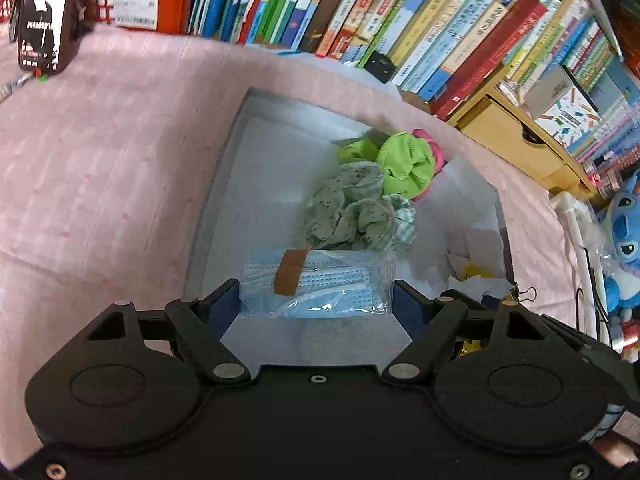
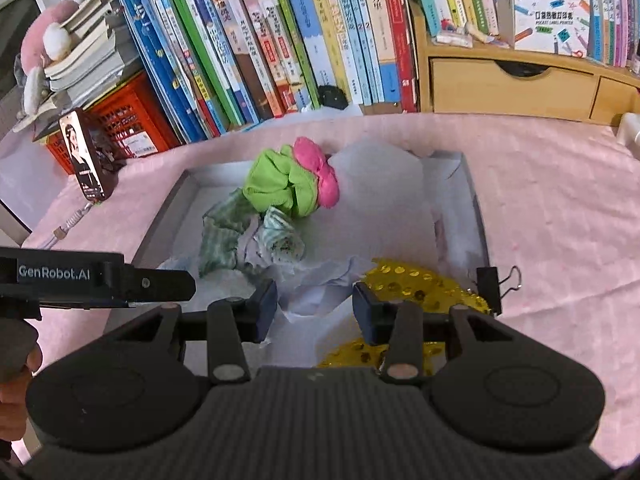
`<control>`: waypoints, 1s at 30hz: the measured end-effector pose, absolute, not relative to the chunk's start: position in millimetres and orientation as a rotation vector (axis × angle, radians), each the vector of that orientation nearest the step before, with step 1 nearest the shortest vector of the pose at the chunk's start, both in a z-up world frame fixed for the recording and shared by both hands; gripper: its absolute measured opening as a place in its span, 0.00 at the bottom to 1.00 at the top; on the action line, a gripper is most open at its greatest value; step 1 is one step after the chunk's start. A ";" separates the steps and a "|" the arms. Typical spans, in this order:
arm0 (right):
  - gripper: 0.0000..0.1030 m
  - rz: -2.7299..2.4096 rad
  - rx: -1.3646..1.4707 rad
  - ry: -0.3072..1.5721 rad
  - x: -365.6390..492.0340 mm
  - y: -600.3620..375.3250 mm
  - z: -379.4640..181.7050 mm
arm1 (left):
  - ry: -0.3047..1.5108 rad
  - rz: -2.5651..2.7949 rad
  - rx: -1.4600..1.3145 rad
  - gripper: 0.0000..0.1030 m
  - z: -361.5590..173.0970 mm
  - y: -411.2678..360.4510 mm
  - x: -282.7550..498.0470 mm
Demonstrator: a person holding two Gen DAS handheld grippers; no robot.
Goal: Organize soft objects
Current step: 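Open both grippers to release the packet and tissue in the tray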
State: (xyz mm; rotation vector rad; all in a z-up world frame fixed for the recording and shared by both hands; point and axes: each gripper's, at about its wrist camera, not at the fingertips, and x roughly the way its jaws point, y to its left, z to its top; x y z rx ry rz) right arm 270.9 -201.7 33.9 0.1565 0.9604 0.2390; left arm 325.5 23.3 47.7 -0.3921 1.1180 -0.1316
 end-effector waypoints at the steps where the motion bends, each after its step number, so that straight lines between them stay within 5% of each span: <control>1: 0.58 0.239 0.153 0.966 272.1 -200.7 32.8 | 1.122 -0.129 -0.394 0.77 46.6 23.8 326.0; 21: 0.58 0.257 0.111 1.039 281.0 -189.4 17.1 | 1.183 -0.108 -0.434 0.80 31.0 28.3 336.6; 30: 0.66 0.259 0.111 1.020 276.6 -188.6 25.2 | 1.188 -0.121 -0.444 0.83 35.8 30.2 332.6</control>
